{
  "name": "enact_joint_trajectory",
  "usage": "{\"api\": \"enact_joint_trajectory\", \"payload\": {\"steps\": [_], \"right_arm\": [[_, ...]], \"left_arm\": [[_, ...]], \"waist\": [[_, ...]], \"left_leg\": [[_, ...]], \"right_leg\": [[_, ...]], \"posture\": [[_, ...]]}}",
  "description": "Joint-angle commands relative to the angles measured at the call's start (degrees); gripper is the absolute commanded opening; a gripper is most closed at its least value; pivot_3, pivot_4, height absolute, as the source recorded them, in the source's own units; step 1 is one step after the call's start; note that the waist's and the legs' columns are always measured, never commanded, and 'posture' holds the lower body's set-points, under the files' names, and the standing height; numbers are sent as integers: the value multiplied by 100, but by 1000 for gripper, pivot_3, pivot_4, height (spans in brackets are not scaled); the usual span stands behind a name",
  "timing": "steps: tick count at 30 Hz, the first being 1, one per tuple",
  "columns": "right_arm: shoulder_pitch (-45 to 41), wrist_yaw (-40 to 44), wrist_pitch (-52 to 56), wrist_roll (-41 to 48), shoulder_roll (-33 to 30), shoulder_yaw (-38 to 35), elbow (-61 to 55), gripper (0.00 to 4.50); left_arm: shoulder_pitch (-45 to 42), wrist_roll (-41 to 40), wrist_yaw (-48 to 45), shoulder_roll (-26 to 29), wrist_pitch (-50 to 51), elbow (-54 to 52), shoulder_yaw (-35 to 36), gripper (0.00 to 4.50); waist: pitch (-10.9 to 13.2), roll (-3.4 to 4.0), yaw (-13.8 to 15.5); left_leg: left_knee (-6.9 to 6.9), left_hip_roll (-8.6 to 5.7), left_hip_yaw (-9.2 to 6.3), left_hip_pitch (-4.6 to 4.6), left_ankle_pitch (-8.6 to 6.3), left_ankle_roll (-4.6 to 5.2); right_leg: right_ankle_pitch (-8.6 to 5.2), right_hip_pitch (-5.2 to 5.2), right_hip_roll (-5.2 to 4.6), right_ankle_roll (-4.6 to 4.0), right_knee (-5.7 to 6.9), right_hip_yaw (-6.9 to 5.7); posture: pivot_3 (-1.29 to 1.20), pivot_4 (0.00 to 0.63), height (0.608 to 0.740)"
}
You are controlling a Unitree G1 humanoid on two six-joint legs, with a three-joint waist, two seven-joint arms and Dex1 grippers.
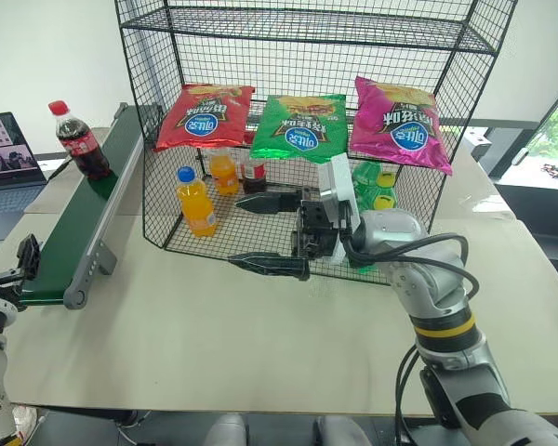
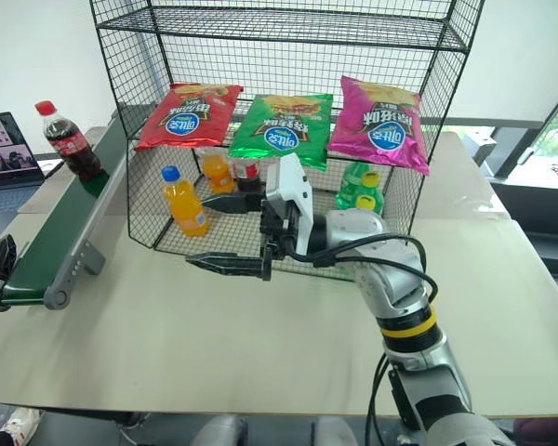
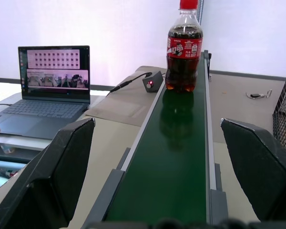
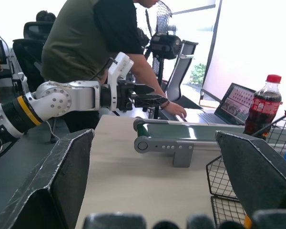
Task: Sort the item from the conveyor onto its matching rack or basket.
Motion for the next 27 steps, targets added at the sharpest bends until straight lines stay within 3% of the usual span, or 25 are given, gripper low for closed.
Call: {"api": "enact_joint_trajectory", "payload": {"steps": [1,27], "right_arm": [[-120,-4,-119,82,22,-99,-115,4500],[-177,-51,-12,200,1,-82,-387,4500]], "left_arm": [[-135,-88,-106,188,-127,15,81,4487],[-499,176,-226,484,-256,660,-125,4487]], "waist": [[0,0,2],[0,0,-20]], "left_leg": [[-1,0,0,0,0,0],[-10,1,1,0,0,0]], "right_leg": [[0,0,0,0,0,0],[1,-6,-2,-1,0,0]], "posture": [[0,150,738],[0,150,738]]}}
